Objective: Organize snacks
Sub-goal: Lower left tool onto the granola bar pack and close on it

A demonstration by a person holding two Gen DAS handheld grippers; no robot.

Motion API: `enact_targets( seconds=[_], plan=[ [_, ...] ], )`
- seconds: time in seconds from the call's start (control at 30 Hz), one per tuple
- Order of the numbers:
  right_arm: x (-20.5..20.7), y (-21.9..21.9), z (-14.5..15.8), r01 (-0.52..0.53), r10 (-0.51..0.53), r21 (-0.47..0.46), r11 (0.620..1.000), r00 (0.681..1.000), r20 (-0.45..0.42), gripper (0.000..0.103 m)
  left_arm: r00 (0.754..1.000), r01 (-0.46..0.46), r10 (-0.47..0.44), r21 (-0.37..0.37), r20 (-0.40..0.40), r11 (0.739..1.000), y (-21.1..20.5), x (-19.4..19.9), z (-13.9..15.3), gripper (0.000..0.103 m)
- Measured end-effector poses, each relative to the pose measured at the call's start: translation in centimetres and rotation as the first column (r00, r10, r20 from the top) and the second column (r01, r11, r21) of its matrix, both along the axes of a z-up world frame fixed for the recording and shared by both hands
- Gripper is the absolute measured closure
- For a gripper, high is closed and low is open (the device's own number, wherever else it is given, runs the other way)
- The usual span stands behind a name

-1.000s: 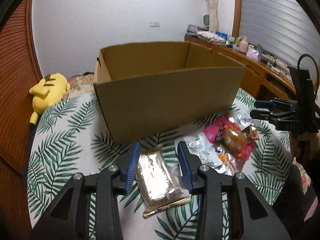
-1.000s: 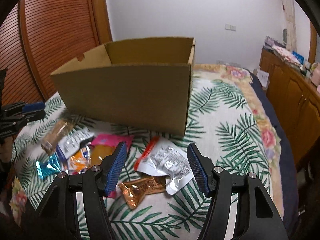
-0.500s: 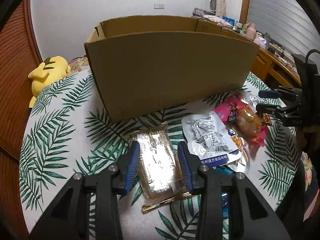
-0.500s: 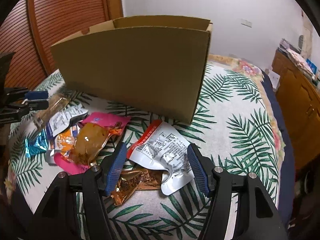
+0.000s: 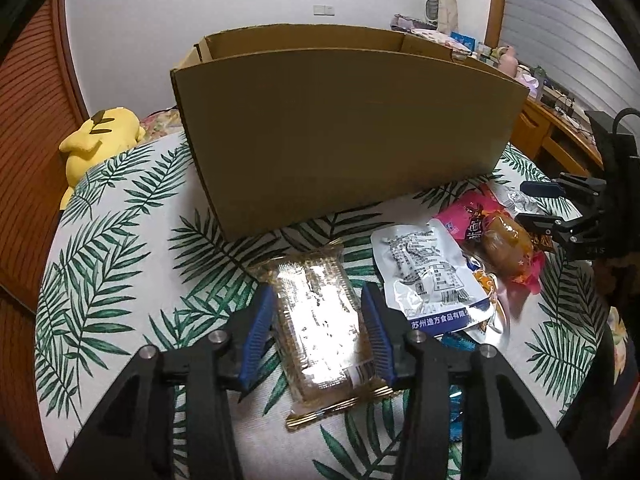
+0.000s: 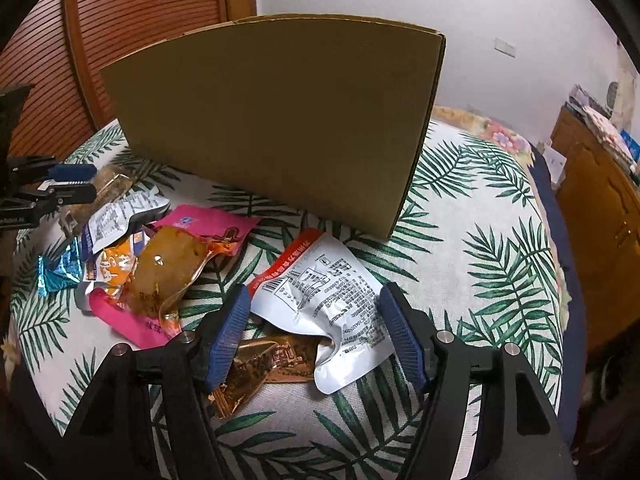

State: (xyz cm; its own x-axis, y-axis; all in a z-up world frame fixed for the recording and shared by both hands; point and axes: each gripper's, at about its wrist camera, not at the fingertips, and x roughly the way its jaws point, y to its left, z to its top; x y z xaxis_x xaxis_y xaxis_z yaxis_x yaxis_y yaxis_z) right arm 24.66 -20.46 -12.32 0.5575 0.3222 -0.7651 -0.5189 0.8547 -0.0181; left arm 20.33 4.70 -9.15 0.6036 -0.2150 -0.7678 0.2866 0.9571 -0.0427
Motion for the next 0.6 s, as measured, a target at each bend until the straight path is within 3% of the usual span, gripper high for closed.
enact_targets(
  seconds=[0.1, 0.6],
  plan=[
    [0.3, -0.1, -0.3, 0.021, -0.021, -0.004, 1.0, 1.0, -0.019, 0.026, 1.0, -0.009, 0.009, 0.001, -0.029, 1.0, -0.2, 0.3, -0.7, 0.052],
    [0.6, 0.3, -0.5, 0.02, -0.02, -0.021, 1.0, 1.0, -0.016, 0.024, 0.989, -0.123, 0.127, 0.064, -0.072, 0.99, -0.9, 1.1, -1.7, 0.036]
  ],
)
